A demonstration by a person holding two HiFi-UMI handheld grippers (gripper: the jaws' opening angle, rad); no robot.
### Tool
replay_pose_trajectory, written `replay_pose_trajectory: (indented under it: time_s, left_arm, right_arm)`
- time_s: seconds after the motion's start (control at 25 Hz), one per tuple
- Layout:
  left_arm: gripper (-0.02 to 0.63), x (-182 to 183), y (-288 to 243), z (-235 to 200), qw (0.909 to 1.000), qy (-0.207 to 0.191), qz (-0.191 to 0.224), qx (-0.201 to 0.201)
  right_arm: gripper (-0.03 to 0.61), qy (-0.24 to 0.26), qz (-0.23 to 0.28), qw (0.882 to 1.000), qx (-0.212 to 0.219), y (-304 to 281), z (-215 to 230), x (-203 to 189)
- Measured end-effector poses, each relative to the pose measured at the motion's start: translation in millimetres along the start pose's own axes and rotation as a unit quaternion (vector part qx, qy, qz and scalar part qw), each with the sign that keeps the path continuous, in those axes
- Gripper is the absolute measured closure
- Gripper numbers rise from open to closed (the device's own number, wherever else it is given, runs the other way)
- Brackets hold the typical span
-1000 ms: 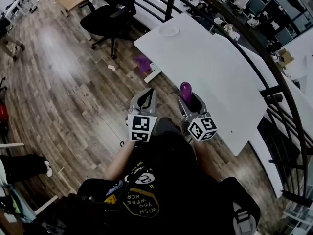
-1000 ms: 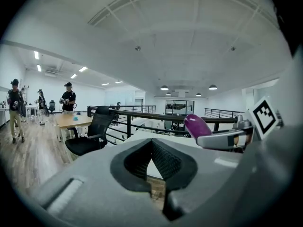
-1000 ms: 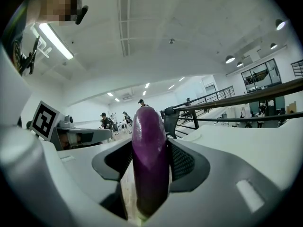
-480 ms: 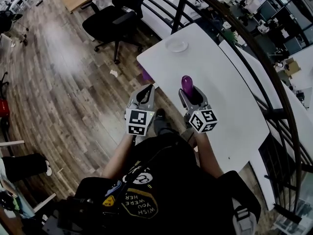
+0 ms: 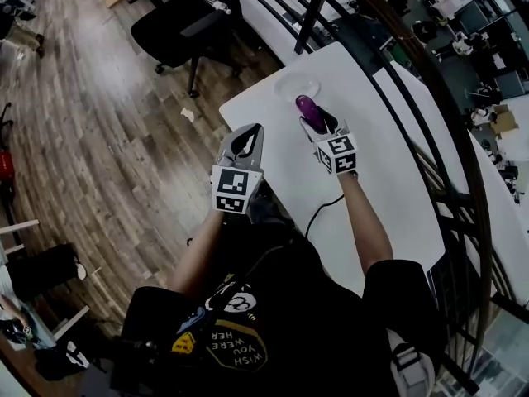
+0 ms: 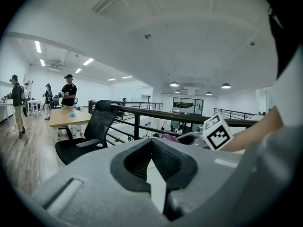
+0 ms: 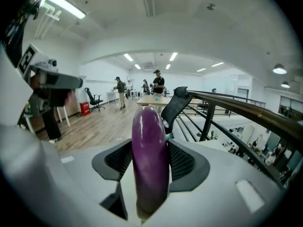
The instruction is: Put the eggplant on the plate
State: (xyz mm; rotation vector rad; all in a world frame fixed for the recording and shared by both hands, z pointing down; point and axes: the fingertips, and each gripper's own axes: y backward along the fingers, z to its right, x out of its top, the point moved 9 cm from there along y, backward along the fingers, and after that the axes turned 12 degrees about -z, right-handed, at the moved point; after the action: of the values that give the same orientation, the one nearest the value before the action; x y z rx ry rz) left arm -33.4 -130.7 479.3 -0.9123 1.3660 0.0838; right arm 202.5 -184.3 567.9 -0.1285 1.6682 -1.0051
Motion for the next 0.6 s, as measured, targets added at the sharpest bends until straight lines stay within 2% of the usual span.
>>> replay_pose_trajectory:
  time_s: [0.08, 0.16, 0.24, 0.4, 0.48, 0.6]
  left_arm:
    - [0.607, 0.7, -1.2, -0.7, 0.9999, 0.008, -0.005, 0.004]
    - [0.607, -4.2, 1.9, -1.6, 0.9998, 0.016, -0.011, 0.009]
    - [0.607, -11.5, 7.1, -3.8, 0.9993, 0.025, -0.019, 0.018]
    - [0.607, -22.5, 22.1, -10.2, 0.9977, 0.043, -0.035, 0.040]
    - [0.607, -35.1, 30.1, -15.3, 0.9965, 0.053, -0.040, 0.050]
    - [0.608, -58.7, 35.1, -25.7, 0.9948, 0.069, -0.045, 0.061]
  right_arm:
    - [0.350, 0.054, -0.041, 0.998, 0.006, -30.4, 21.4, 4.4]
    - [0.350, 0.117, -0.087, 0.989, 0.012, -61.2, 36.0, 6.0]
    - [0.350, 0.182, -0.143, 0.973, 0.019, -90.6, 46.7, 3.5]
    - [0.350, 0.282, -0.240, 0.928, 0.039, -131.8, 59.3, -3.7]
    - [0.350, 0.308, -0.267, 0.912, 0.042, -150.1, 63.3, -10.1]
    - [0.350, 0.304, -0.292, 0.905, 0.054, -178.9, 70.7, -21.5]
